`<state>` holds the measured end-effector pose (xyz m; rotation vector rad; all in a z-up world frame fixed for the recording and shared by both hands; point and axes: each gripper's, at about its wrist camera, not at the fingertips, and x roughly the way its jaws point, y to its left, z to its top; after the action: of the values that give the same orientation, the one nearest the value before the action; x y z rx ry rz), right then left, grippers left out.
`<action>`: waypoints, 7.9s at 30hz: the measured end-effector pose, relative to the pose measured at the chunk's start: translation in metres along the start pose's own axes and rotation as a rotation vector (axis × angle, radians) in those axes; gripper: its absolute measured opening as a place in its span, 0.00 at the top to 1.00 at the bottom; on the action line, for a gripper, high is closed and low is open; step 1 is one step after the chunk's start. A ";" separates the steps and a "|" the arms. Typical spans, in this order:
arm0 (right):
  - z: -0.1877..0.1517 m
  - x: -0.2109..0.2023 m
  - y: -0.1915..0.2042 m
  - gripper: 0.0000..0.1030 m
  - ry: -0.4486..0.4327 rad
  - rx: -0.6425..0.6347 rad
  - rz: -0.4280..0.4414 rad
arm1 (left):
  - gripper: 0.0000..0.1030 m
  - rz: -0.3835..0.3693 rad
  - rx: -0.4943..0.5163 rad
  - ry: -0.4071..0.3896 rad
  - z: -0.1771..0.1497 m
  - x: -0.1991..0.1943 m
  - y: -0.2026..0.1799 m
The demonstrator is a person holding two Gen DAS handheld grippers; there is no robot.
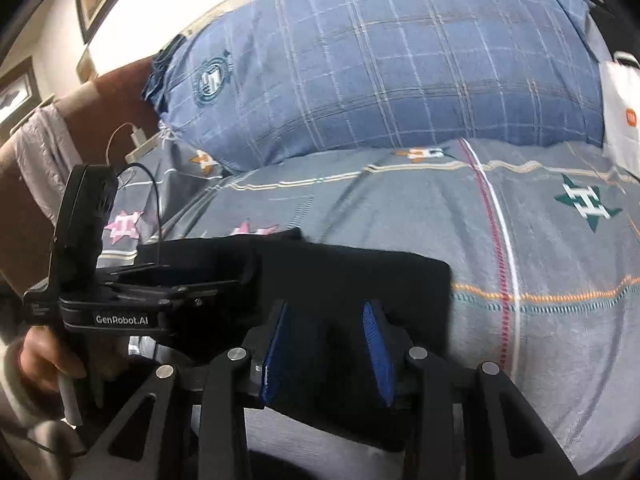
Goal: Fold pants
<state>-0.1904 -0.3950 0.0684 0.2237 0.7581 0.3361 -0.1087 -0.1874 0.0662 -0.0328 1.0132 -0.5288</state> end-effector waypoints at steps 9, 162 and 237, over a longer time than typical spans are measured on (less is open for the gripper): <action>0.016 0.058 0.027 0.64 0.094 -0.129 -0.039 | 0.24 0.037 -0.034 0.023 -0.004 0.002 0.008; 0.017 0.064 -0.006 0.35 0.119 0.224 0.299 | 0.26 -0.036 0.068 -0.103 0.002 -0.035 0.048; -0.049 -0.010 -0.003 0.70 0.034 0.098 -0.088 | 0.23 0.075 0.083 -0.022 -0.012 0.011 -0.035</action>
<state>-0.2307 -0.3976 0.0390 0.2769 0.8168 0.2201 -0.1278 -0.2203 0.0603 0.0731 0.9662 -0.5007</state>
